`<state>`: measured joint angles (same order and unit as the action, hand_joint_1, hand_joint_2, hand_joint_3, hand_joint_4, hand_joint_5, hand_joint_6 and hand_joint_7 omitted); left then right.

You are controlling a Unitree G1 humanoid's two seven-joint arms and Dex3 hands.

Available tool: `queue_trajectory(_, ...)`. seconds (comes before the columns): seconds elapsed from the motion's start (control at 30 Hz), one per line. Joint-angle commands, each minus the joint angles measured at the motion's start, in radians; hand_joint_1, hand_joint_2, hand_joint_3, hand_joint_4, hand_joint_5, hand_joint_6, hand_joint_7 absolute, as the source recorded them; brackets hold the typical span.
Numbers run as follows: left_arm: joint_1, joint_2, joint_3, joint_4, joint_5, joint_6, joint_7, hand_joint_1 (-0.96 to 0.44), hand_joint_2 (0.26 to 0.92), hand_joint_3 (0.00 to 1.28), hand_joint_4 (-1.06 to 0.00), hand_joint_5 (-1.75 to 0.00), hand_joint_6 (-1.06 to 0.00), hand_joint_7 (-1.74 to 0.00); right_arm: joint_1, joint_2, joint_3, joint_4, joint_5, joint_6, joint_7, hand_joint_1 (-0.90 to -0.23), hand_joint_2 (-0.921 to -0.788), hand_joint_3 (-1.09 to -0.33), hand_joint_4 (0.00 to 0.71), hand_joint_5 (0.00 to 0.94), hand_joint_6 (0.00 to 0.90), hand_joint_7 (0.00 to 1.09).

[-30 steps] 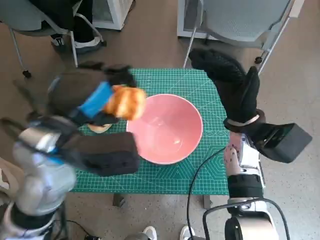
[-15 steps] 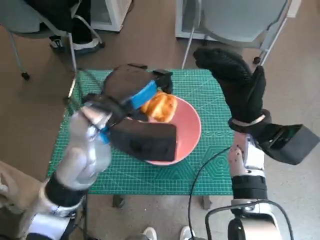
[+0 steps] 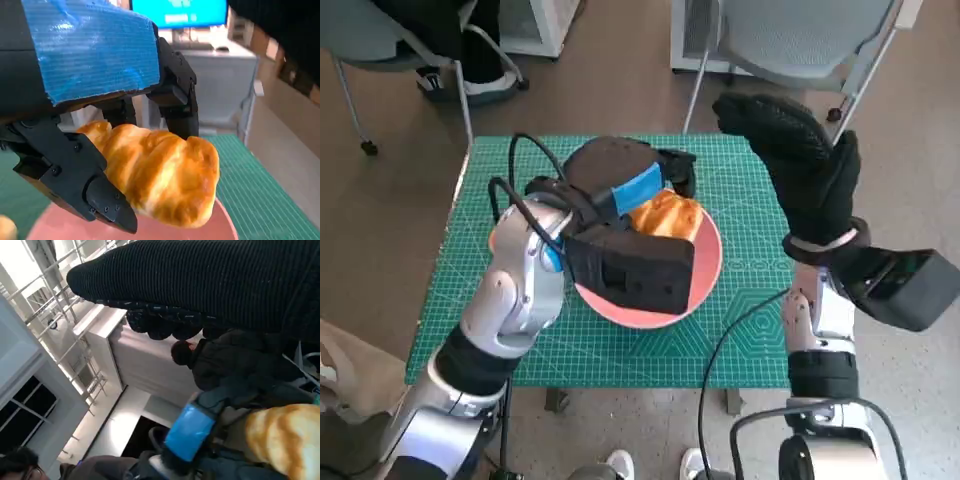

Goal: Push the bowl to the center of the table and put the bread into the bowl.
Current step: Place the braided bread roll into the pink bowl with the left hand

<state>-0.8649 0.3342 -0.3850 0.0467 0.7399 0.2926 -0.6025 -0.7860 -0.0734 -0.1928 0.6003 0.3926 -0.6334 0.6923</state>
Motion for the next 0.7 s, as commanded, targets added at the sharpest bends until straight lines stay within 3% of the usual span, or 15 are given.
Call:
queue_trajectory(0.03,-0.002,0.014,0.007,-0.036,-0.017,0.043,-0.057,-0.12,0.769,0.09,-0.12,-0.26,-0.24,-0.28,0.025,-0.003,-0.001,-0.004,0.009,0.014,-0.004,-0.717,-0.921,-0.889,0.081,0.000,0.028,0.36)
queue_trajectory(0.2,0.000,0.045,0.007,-0.076,-0.006,0.068,-0.101,-0.35,0.727,0.03,-0.01,-0.03,-0.18,-0.11,0.024,0.000,-0.004,0.001,0.012,0.014,-0.004,-0.713,-0.921,-0.887,0.075,0.000,0.024,0.37)
queue_trajectory(0.5,0.050,0.125,0.041,-0.201,0.016,0.089,-0.126,-0.48,0.717,0.01,0.00,0.00,-0.13,-0.05,0.029,0.011,-0.005,0.009,0.013,0.003,-0.004,-0.717,-0.921,-0.886,0.073,0.000,0.019,0.38)
queue_trajectory(0.7,0.122,0.198,0.124,-0.325,-0.002,0.101,-0.135,-0.52,0.715,0.01,0.00,0.00,-0.11,-0.04,0.032,0.021,-0.001,0.019,0.002,-0.012,-0.014,-0.718,-0.921,-0.887,0.072,0.000,0.014,0.39)
